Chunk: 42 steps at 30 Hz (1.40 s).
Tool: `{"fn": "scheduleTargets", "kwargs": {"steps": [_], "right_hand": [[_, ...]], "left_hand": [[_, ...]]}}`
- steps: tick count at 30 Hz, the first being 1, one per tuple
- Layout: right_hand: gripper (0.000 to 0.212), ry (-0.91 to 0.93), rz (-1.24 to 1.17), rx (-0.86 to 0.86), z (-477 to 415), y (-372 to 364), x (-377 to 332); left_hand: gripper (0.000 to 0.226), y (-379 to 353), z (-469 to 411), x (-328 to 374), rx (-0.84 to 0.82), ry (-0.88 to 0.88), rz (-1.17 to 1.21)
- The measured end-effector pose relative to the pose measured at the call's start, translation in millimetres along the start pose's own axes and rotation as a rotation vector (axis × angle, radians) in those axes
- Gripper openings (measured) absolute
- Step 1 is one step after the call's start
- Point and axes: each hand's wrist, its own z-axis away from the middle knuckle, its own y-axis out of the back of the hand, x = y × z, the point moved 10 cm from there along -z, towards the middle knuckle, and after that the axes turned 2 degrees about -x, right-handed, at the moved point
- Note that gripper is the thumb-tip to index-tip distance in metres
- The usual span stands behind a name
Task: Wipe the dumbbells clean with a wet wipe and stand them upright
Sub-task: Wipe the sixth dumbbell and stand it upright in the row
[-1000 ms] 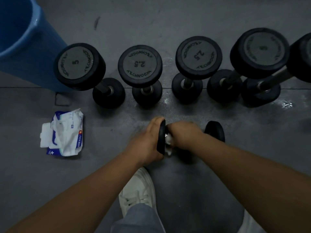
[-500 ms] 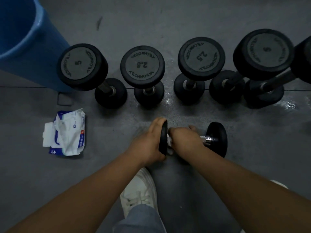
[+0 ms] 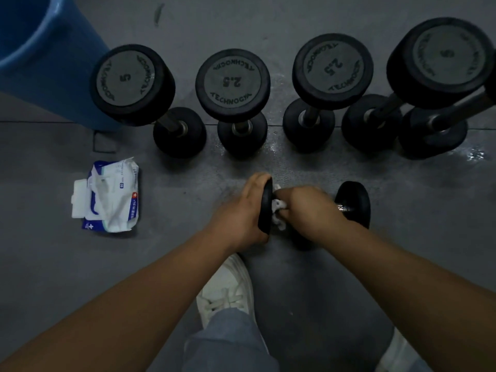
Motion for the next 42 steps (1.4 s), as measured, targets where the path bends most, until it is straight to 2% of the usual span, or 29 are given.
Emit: {"fn": "scheduleTargets", "kwargs": {"steps": [2,4,6,8,10,12,14,17,20,24,29,32,36,39,42], "right_hand": [[0.019,-0.029,-0.004,-0.025,-1.4,-6.8,2.4],[0.015,-0.025,-0.001,-0.054,-4.1,-11.4,1.7],[0.006,-0.026,-0.17,0.047,5.6,-0.3,5.7],[0.01,-0.056,-0.488,0.263,32.7,17.0,15.5],[0.01,-0.229,-0.904,0.402,66.2,7.2,25.0],[0.016,-0.541,-1.396,0.348,79.6,-48.8,25.3],[0.031,-0.765,-1.738,0.174,70.7,-101.9,7.6],[0.041,-0.817,-2.066,0.032,28.5,-123.7,-9.0],[0.042,-0.877,-2.325,0.114,-0.5,-128.3,-16.9],[0.039,-0.929,-2.329,0.289,-0.5,-147.2,-15.1],[0.041,-1.013,-2.408,0.286,-5.7,-147.9,-11.5],[0.036,-0.944,-2.445,0.349,4.5,-151.5,-16.8],[0.042,-0.887,-2.455,0.28,2.3,-151.6,-12.9],[0.044,-0.832,-2.334,0.207,-2.1,-143.8,-9.7],[0.041,-0.87,-2.305,0.32,10.6,-148.9,-8.2]], "left_hand": [[0.116,1.7,0.7,1.9,-0.006,0.007,0.001],[0.115,6.5,1.4,2.4,-0.005,0.024,-0.032],[0.115,8.0,4.0,3.0,0.012,0.017,-0.059],[0.115,5.5,7.5,2.5,0.052,-0.017,-0.071],[0.112,3.0,12.8,3.4,0.088,-0.046,-0.055],[0.108,3.9,16.9,3.0,0.117,-0.054,-0.045],[0.106,3.5,20.1,4.0,0.127,-0.049,-0.048],[0.107,-1.2,23.5,4.3,0.124,-0.032,-0.043],[0.102,-1.2,24.6,4.1,0.121,-0.015,-0.018],[0.091,-0.4,23.4,3.2,0.131,-0.013,-0.027],[0.098,-4.7,28.4,4.3,0.128,0.003,-0.02],[0.094,-1.2,25.5,3.8,0.133,0.008,-0.018],[0.1,-4.0,25.6,4.3,0.132,0.011,-0.02],[0.105,-2.2,21.8,1.8,0.126,0.004,-0.028],[0.098,-1.3,21.9,2.3,0.148,-0.012,-0.039]]}}
